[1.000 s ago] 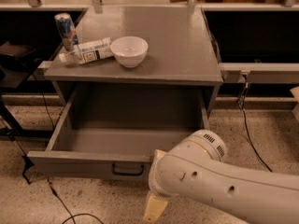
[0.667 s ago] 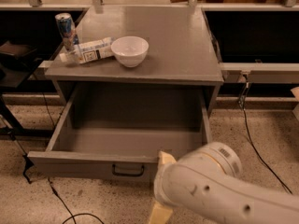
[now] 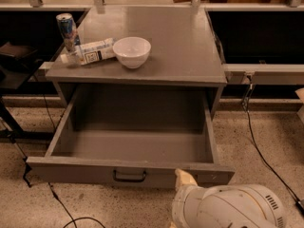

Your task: Open top drawer

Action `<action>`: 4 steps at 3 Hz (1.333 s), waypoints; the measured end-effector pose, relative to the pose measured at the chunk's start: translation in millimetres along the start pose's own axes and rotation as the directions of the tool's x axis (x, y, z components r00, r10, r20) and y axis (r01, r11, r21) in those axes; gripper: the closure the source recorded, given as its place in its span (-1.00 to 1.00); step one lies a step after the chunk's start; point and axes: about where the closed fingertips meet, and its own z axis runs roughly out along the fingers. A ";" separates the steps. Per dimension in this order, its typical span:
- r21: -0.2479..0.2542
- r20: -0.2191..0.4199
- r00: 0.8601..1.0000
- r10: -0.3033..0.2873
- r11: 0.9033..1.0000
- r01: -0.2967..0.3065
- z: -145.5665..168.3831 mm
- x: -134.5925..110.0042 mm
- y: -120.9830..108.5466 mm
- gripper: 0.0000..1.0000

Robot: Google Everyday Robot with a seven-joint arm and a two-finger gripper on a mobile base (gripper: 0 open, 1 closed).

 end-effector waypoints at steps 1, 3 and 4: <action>0.089 0.035 0.998 0.044 0.995 -0.047 -15.4 3.1 -11.7 -1.00; 0.295 0.151 0.987 0.045 0.952 -0.089 -52.3 -29.9 -82.1 -1.00; 0.273 0.192 0.981 0.017 0.959 -0.070 -54.0 -40.4 -114.6 -1.00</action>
Offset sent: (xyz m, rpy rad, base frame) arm 0.0563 -0.0288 0.1062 0.1280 -0.3884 -0.1947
